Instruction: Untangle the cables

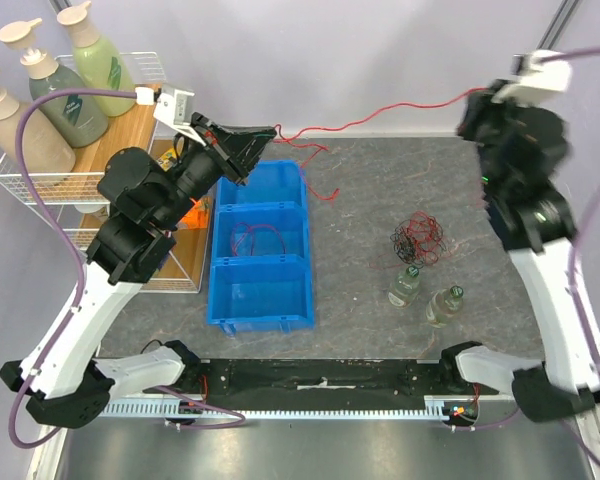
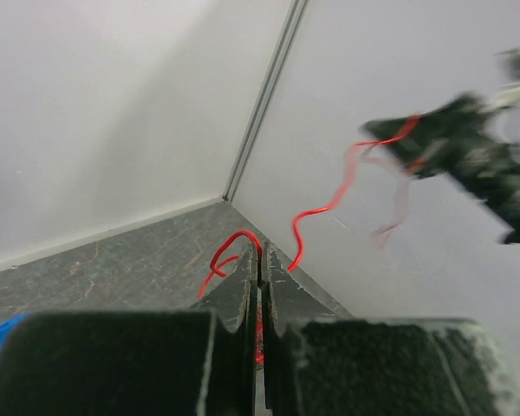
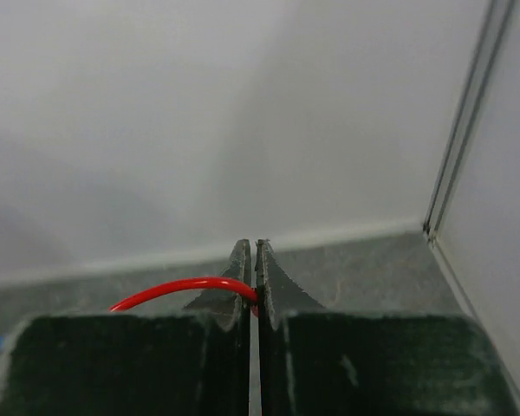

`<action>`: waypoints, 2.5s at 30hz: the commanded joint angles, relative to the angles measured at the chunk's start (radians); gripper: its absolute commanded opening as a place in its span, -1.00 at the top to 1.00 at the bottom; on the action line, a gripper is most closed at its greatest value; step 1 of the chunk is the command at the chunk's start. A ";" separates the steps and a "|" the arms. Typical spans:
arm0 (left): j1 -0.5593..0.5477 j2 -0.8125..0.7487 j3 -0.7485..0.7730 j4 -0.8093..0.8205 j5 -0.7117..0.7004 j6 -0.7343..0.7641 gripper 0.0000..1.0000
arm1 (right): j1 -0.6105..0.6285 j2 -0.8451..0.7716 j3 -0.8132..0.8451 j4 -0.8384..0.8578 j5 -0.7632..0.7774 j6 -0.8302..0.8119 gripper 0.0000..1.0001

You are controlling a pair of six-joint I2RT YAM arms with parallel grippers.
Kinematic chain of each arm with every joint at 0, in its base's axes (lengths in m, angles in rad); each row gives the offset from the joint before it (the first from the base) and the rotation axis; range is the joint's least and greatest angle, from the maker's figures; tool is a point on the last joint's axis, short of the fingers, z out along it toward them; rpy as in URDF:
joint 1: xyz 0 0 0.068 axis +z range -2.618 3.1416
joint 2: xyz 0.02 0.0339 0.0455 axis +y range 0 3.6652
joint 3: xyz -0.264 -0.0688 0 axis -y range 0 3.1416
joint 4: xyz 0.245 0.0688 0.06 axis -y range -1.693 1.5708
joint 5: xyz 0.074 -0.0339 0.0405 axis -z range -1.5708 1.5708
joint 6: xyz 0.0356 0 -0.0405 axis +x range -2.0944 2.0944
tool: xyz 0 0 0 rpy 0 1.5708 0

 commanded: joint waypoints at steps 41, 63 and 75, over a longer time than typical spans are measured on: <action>-0.119 0.292 -0.310 0.476 0.627 0.027 -0.53 | -0.005 -0.047 0.012 -0.285 -0.778 0.035 1.00; -0.150 0.366 -0.484 0.511 0.162 0.002 -0.07 | -0.006 0.027 0.142 -0.127 -0.918 0.273 1.00; -0.149 0.328 -0.533 0.504 0.211 -0.022 -0.77 | -0.005 0.022 0.131 -0.130 -0.938 0.266 1.00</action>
